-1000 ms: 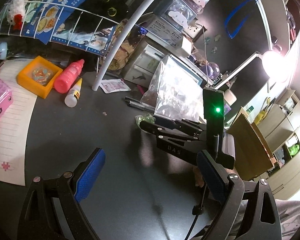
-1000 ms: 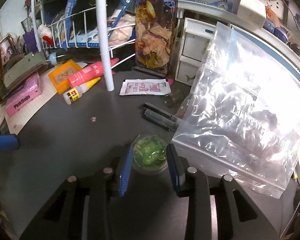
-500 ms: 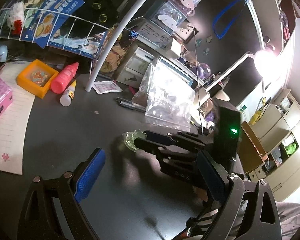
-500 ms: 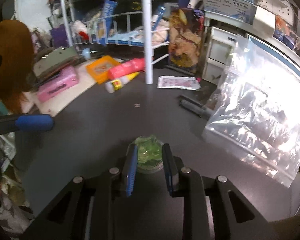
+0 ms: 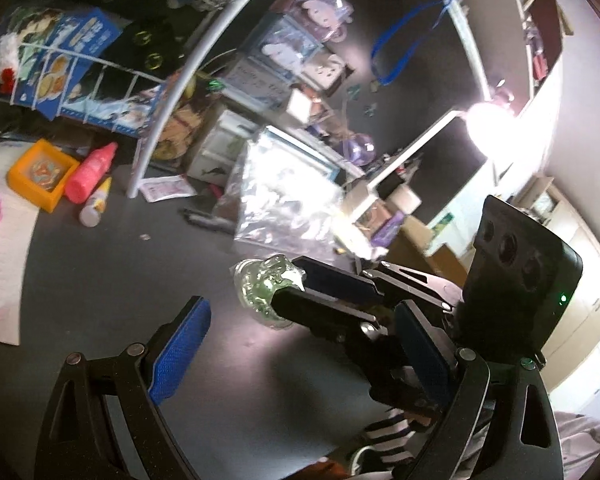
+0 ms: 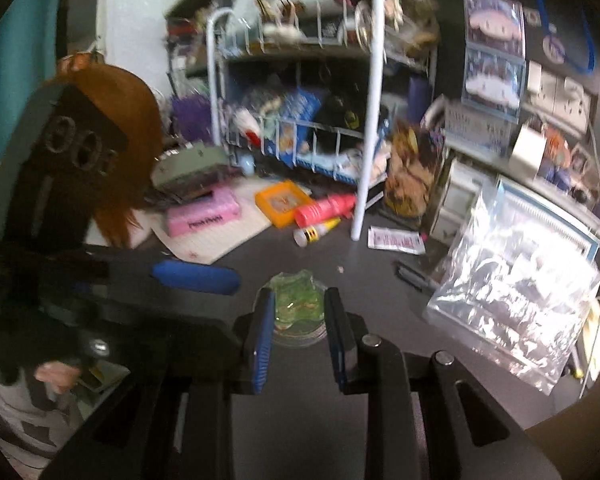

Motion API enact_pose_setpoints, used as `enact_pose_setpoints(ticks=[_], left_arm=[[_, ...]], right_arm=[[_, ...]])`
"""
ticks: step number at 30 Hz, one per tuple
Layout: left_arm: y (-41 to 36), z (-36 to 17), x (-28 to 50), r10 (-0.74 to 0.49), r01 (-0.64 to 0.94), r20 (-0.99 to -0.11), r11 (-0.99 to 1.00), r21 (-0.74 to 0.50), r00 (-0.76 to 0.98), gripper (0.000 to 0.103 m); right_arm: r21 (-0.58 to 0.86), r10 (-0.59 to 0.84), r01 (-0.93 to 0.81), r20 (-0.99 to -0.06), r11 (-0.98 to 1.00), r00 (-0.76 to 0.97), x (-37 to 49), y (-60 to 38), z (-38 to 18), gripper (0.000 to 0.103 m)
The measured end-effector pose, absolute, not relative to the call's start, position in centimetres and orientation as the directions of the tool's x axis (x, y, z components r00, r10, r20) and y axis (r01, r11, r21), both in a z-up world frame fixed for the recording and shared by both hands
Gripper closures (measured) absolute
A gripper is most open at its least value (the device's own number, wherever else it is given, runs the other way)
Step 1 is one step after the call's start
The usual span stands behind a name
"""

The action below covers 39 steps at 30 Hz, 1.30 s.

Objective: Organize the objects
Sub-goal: 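Close the left gripper on the green jelly cup and lift it, then carry the green cup over the box and open the left gripper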

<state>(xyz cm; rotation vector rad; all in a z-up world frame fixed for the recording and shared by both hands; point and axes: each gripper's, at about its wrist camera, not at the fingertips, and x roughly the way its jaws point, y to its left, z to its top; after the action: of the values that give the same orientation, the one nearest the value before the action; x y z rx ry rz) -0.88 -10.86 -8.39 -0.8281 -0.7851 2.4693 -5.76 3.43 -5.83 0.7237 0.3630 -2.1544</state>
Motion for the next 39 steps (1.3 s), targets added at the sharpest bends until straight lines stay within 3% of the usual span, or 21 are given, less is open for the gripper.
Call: enact_pose_setpoints(ticks=[7, 11, 27, 39], left_arm=[[-8.9, -5.9, -0.1, 0.577, -0.277, -0.359, -0.737, -0.617, -0.734, 0.012], [-7.4, -4.5, -0.2, 0.615, -0.327, -0.33, -0.713, -0.62, -0.716, 0.029], [2.3, -1.2, -3.7, 0.707, -0.465, -0.343, -0.681, -0.566, -0.618, 0.037], [10.3, -1.2, -7.6, 0.786, -0.553, -0.387, -0.616, -0.561, -0.482, 0.04]], right_arm=[[-0.022, -0.653, 0.785, -0.54, -0.62, -0.531, -3.2, 5.2, -2.9, 0.081], [-0.033, -0.66, 0.779, -0.51, -0.626, -0.552, -2.2, 6.5, -1.7, 0.081], [-0.033, -0.597, 0.668, -0.418, -0.743, -0.685, -0.7, 16.6, 0.9, 0.081], [-0.008, -0.508, 0.559, -0.406, -0.829, -0.76, -1.3, 24.7, 0.8, 0.081]])
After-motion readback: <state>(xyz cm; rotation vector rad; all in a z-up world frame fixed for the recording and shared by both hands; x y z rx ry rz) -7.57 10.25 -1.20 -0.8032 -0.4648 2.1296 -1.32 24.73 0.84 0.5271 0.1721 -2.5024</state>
